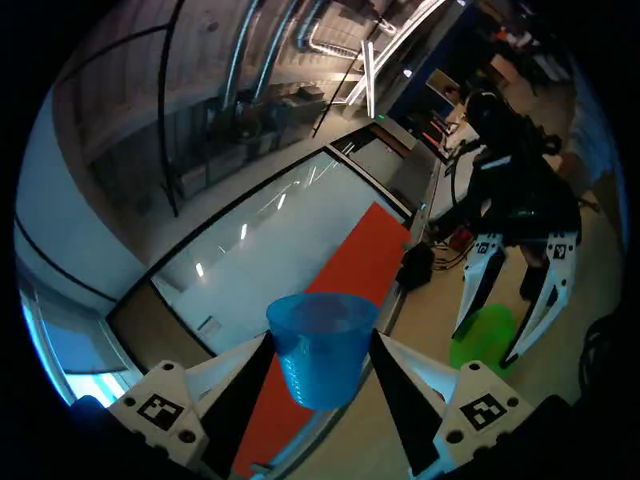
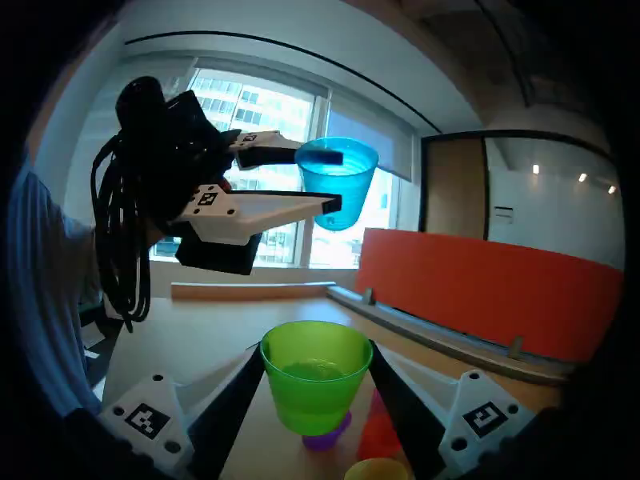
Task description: Pour water
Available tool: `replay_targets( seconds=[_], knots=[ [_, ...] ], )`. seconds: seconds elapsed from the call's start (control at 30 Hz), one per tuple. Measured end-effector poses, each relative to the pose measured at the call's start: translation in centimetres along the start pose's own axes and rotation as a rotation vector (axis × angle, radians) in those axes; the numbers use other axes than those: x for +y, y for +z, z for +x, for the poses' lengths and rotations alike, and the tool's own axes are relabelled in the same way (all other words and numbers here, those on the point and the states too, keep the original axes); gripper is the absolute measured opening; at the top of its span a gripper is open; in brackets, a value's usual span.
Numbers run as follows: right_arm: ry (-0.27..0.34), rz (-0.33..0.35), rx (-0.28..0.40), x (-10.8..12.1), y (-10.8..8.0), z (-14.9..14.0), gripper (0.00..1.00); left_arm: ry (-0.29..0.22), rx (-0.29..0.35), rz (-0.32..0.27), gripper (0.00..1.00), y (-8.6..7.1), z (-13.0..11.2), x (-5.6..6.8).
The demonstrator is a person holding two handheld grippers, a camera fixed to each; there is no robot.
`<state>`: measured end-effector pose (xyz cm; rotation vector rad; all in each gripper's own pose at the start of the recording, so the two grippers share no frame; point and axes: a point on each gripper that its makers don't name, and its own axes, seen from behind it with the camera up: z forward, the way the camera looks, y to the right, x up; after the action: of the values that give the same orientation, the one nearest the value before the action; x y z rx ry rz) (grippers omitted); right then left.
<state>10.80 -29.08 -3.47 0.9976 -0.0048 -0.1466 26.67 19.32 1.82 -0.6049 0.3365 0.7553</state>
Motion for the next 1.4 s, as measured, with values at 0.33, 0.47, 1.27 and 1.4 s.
replay_targets(
  seconds=[0.33, 0.47, 1.27, 1.4],
  knots=[
    [-0.007, -0.004, 0.007, -0.3, -0.6, 0.5, 0.92, -0.380, 0.013, -0.037, 0.83, -0.3, -0.7, -0.5],
    [-0.010, -0.008, 0.009, -0.4, -0.9, 0.7, 0.92, -0.491, 0.009, -0.040, 0.83, -0.3, -1.3, -0.7],
    [0.043, -0.007, 0.002, -0.3, -3.2, 1.3, 0.92, -0.773, -0.058, -0.096, 0.84, -2.0, -6.4, 2.8],
    [0.049, -0.012, -0.006, 0.0, -4.0, 1.4, 0.92, -0.784, -0.081, -0.100, 0.84, -2.7, -7.7, 3.8]
  ],
)
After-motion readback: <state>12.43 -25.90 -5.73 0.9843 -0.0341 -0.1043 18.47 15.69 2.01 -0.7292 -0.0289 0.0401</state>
